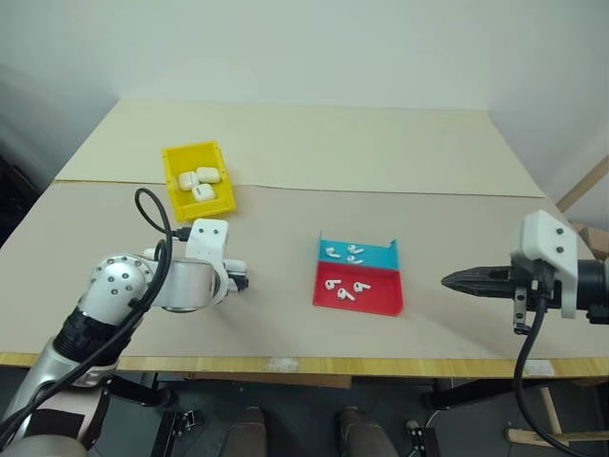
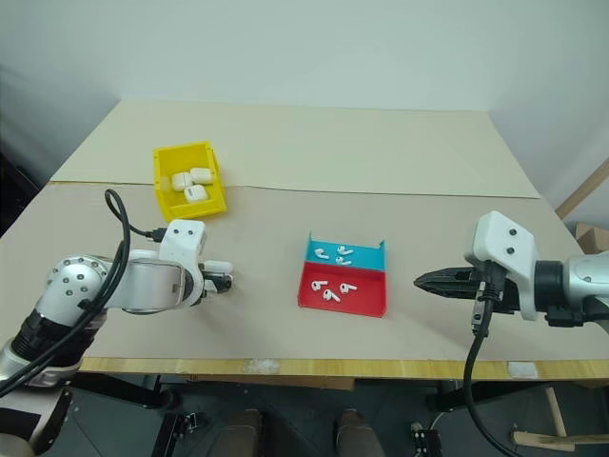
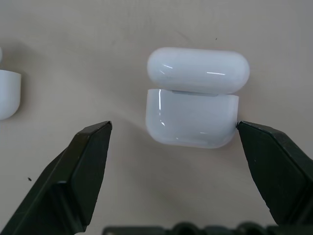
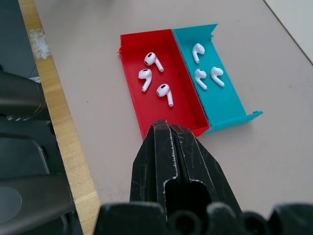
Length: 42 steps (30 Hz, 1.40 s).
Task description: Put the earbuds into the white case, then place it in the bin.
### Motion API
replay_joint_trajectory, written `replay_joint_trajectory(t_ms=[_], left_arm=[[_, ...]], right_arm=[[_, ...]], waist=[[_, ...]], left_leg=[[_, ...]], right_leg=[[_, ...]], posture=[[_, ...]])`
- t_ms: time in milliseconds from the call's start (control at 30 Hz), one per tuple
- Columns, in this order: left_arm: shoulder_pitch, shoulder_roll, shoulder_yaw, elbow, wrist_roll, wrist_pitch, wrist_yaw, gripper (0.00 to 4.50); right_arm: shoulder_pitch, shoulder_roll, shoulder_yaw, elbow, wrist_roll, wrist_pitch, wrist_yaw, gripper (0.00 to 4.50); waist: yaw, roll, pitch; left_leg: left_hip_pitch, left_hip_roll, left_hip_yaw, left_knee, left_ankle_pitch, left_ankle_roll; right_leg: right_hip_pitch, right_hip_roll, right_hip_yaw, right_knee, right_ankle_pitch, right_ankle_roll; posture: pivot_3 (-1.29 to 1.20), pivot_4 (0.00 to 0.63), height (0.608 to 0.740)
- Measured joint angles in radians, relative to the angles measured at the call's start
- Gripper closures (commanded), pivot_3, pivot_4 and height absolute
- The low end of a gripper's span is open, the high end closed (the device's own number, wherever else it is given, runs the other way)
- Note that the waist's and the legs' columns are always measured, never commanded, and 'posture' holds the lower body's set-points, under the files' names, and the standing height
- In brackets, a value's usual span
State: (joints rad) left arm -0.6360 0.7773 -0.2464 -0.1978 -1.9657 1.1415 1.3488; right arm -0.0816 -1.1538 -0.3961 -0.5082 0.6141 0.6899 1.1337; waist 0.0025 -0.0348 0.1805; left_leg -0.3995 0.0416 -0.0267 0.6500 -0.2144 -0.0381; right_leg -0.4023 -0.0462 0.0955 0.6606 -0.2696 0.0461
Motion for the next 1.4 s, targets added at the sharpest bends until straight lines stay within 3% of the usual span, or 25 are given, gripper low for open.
replay_joint_trajectory(t_ms=[1167,1267,1400], left_arm=[[-0.081,-0.069,-0.015,0.152,0.0,0.104,-0.021,0.04],[-0.081,-0.068,-0.018,0.153,0.0,0.105,-0.023,0.62],[-0.084,-0.068,-0.019,0.168,0.001,0.105,-0.025,1.79]], right_arm=[[0.054,0.002,-0.024,-0.045,0.029,0.036,-0.04,4.5],[0.055,0.002,-0.024,-0.045,0.029,0.036,-0.046,4.5],[0.058,0.002,-0.024,-0.049,0.029,0.036,-0.047,4.5]], waist=[[0.004,0.0,0.0],[0.004,0.0,0.0],[0.005,0.0,0.0]], left_leg=[[0.0,0.0,0.0,0.0,0.0,0.0],[0.0,0.0,0.0,0.0,0.0,0.0],[0.0,0.0,0.0,0.0,0.0,0.0]], right_leg=[[0.0,0.0,0.0,0.0,0.0,0.0],[0.0,0.0,0.0,0.0,0.0,0.0],[0.0,0.0,0.0,0.0,0.0,0.0]], posture=[[0.0,0.15,0.74],[0.0,0.15,0.74],[0.0,0.15,0.74]])
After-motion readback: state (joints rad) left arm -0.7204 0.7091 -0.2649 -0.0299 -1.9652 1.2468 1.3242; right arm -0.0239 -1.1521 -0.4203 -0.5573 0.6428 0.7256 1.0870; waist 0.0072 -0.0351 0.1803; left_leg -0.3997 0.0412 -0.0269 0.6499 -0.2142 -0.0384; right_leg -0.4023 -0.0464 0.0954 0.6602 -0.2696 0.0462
